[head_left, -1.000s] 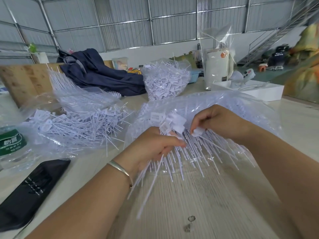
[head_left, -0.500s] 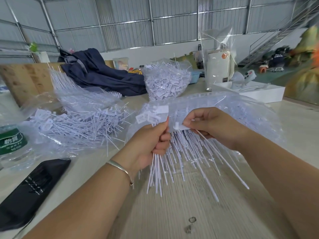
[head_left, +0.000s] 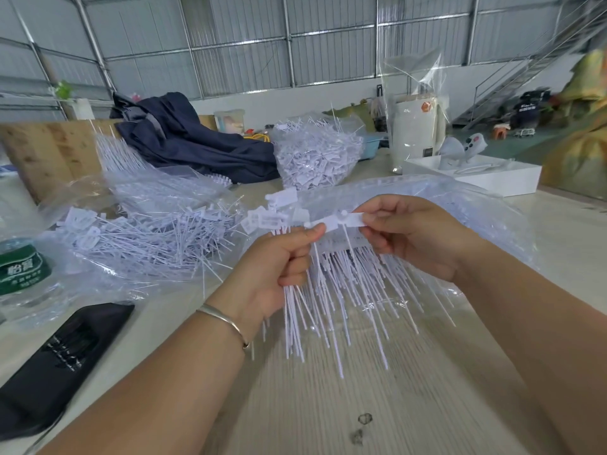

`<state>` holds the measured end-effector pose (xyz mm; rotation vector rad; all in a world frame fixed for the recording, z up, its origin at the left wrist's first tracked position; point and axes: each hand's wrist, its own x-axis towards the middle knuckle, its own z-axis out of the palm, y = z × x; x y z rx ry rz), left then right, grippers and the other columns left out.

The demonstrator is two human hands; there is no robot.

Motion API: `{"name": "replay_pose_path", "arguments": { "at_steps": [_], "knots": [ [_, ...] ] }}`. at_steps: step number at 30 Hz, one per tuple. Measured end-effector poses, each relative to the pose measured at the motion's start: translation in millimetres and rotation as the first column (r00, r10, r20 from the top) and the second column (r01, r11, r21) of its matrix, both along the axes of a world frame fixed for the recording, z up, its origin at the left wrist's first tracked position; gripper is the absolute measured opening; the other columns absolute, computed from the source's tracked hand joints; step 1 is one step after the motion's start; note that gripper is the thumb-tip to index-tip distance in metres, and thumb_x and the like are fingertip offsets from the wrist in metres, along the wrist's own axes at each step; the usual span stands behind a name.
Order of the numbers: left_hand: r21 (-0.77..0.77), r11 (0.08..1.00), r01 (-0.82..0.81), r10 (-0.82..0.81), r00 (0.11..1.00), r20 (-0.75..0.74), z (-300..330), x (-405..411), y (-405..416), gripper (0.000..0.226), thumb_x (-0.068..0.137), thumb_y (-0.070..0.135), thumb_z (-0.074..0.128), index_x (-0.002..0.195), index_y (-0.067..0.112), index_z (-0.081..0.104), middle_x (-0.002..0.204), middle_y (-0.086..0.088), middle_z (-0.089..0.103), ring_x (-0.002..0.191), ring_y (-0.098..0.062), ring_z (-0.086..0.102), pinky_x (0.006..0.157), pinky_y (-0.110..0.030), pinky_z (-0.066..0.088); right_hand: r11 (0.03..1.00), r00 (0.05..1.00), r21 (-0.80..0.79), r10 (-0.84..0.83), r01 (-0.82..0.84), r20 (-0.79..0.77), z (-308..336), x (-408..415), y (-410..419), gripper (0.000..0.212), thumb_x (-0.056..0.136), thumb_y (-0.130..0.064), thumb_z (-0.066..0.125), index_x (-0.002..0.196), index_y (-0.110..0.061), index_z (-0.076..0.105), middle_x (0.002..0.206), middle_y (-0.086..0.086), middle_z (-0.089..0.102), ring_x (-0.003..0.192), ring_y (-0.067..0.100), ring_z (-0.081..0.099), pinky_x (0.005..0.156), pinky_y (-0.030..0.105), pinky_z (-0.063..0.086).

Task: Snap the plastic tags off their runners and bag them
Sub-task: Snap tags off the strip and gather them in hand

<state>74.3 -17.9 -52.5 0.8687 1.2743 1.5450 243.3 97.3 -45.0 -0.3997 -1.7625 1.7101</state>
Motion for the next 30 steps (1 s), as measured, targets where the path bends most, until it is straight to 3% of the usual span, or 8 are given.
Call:
{"name": "replay_pose_path", "arguments": {
  "at_steps": [3, 6, 9, 13, 17, 21, 25, 30],
  "knots": [
    [0.05, 0.985, 0.162, -0.168, 0.977, 0.135, 2.2, 2.4, -2.0, 0.028, 0.077, 0.018, 0.069, 0.064, 0.021, 0.044, 0.046, 0.011, 0.024, 0.031, -0.002, 0.018, 0.029, -0.013, 0.013, 0.999, 0.999, -0.017, 0.046, -0.046, 0.005, -2.4, -1.8, -3.4, 0.006, 0.081, -0.009, 0.064, 0.087, -0.009, 0.064, 0.066, 0.005, 0.058, 0.057, 0.014, 0.045, 0.053, 0.018, 0.043],
    [0.146, 0.93, 0.338, -0.361, 0.914, 0.186, 0.3, 9.9, -1.6, 0.034, 0.076, 0.022, 0.072, 0.066, 0.017, 0.039, 0.042, 0.01, 0.026, 0.028, -0.001, 0.023, 0.028, -0.012, 0.018, 0.962, 0.97, -0.122, 0.239, -0.243, -0.051, -7.1, -9.7, -10.9, 0.027, 0.077, -0.016, 0.068, 0.102, -0.009, 0.062, 0.076, 0.003, 0.06, 0.066, 0.012, 0.048, 0.06, 0.019, 0.045],
    [0.177, 0.911, 0.372, -0.401, 0.901, 0.168, -1.9, 15.7, -0.3, 0.031, 0.075, 0.025, 0.071, 0.072, 0.016, 0.041, 0.042, 0.011, 0.029, 0.028, -0.001, 0.025, 0.029, -0.012, 0.02, 0.935, 0.951, -0.179, 0.288, -0.305, -0.114, -9.9, -12.8, -13.7, 0.035, 0.079, -0.014, 0.064, 0.113, -0.008, 0.06, 0.083, 0.005, 0.056, 0.066, 0.011, 0.048, 0.06, 0.022, 0.043],
    [0.136, 0.949, 0.284, -0.303, 0.941, 0.148, -2.6, 17.9, -0.1, 0.017, 0.078, 0.023, 0.067, 0.061, 0.021, 0.061, 0.048, 0.011, 0.03, 0.032, -0.002, 0.022, 0.031, -0.013, 0.013, 0.947, 0.968, -0.206, 0.232, -0.246, -0.091, -9.4, -9.9, -10.5, 0.024, 0.08, -0.014, 0.061, 0.104, -0.009, 0.062, 0.077, 0.0, 0.062, 0.059, 0.008, 0.053, 0.056, 0.02, 0.045],
    [0.136, 0.988, 0.072, -0.105, 0.962, 0.252, -2.8, 15.1, 2.7, 0.02, 0.07, 0.015, 0.073, 0.075, 0.017, 0.054, 0.065, 0.006, 0.049, 0.036, -0.001, 0.026, 0.03, -0.012, 0.016, 0.963, 0.988, -0.221, 0.149, -0.156, -0.045, -5.8, -7.7, -8.6, 0.018, 0.077, -0.017, 0.064, 0.092, -0.01, 0.057, 0.075, 0.006, 0.063, 0.054, 0.011, 0.053, 0.052, 0.021, 0.047],
    [0.104, 0.995, -0.002, -0.021, 0.977, 0.213, -3.9, 11.6, 2.3, 0.014, 0.081, 0.011, 0.069, 0.078, 0.015, 0.056, 0.07, 0.003, 0.059, 0.039, -0.001, 0.028, 0.032, -0.012, 0.015, 0.984, 0.997, -0.177, -0.01, -0.002, -0.07, -1.7, -9.1, -12.0, 0.012, 0.086, -0.009, 0.062, 0.081, -0.013, 0.051, 0.06, 0.01, 0.062, 0.045, 0.014, 0.05, 0.045, 0.02, 0.046],
    [0.086, 0.993, -0.081, 0.083, 0.996, -0.022, -4.2, 12.2, 2.4, 0.02, 0.087, 0.012, 0.068, 0.072, 0.011, 0.055, 0.059, 0.002, 0.053, 0.037, -0.004, 0.026, 0.032, -0.014, 0.02, 0.978, 0.982, 0.094, -0.186, 0.189, -0.037, -0.1, -10.2, -14.5, 0.011, 0.091, -0.002, 0.061, 0.087, -0.009, 0.053, 0.057, 0.013, 0.061, 0.044, 0.019, 0.046, 0.045, 0.022, 0.04],
    [0.128, 0.985, -0.112, 0.122, 0.99, -0.072, -7.6, 16.2, 2.5, 0.026, 0.086, 0.012, 0.07, 0.064, 0.015, 0.055, 0.054, 0.0, 0.049, 0.036, -0.007, 0.024, 0.033, -0.016, 0.02, 0.956, 0.982, 0.236, -0.186, 0.174, 0.029, -1.1, -11.1, -18.1, 0.01, 0.092, -0.004, 0.06, 0.093, -0.007, 0.069, 0.055, 0.01, 0.057, 0.047, 0.016, 0.044, 0.046, 0.021, 0.039]
  ]
}}
